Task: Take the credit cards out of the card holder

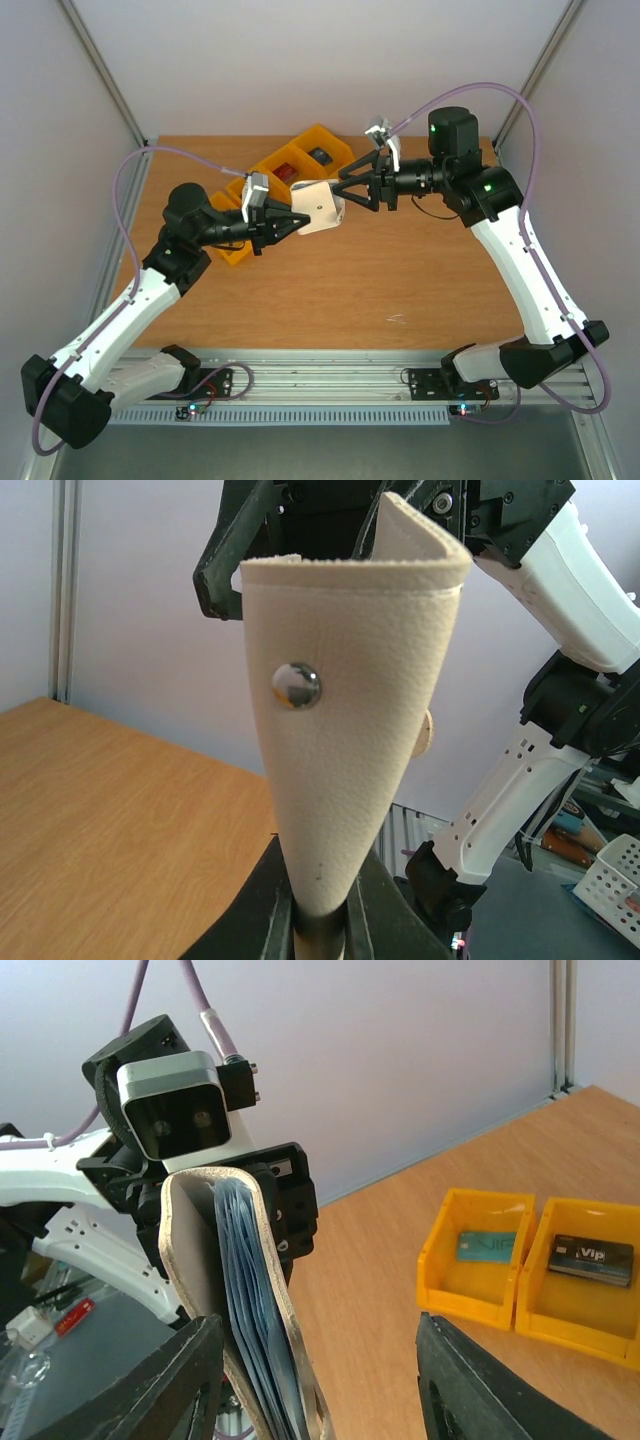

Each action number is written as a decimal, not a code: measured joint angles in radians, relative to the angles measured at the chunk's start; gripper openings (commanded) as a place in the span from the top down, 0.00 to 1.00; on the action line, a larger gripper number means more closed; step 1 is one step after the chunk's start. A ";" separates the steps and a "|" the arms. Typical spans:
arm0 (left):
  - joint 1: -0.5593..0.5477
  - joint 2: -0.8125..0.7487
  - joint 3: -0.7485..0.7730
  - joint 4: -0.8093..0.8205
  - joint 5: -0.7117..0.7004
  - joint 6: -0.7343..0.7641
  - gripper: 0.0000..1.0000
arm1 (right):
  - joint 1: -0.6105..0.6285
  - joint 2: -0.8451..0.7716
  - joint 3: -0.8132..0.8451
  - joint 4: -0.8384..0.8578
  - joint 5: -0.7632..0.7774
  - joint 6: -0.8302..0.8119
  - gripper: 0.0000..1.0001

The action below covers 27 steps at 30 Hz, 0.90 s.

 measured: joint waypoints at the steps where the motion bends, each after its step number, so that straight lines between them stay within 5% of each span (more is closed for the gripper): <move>1: 0.000 0.000 -0.001 0.000 0.000 0.000 1.00 | 0.000 0.001 0.000 -0.001 0.000 0.000 0.45; 7: 0.003 0.000 -0.005 0.005 0.003 0.000 1.00 | 0.014 0.014 0.000 -0.020 -0.005 -0.012 0.40; 14: 0.011 0.000 -0.014 -0.002 0.003 -0.001 1.00 | 0.045 0.027 0.000 -0.048 -0.022 -0.031 0.46; 20: 0.011 0.000 -0.018 -0.002 0.003 -0.003 1.00 | 0.071 0.045 0.003 -0.067 -0.054 -0.058 0.70; 27: 0.010 0.000 -0.021 0.016 0.008 -0.004 1.00 | 0.060 0.045 0.003 -0.065 -0.091 -0.065 0.63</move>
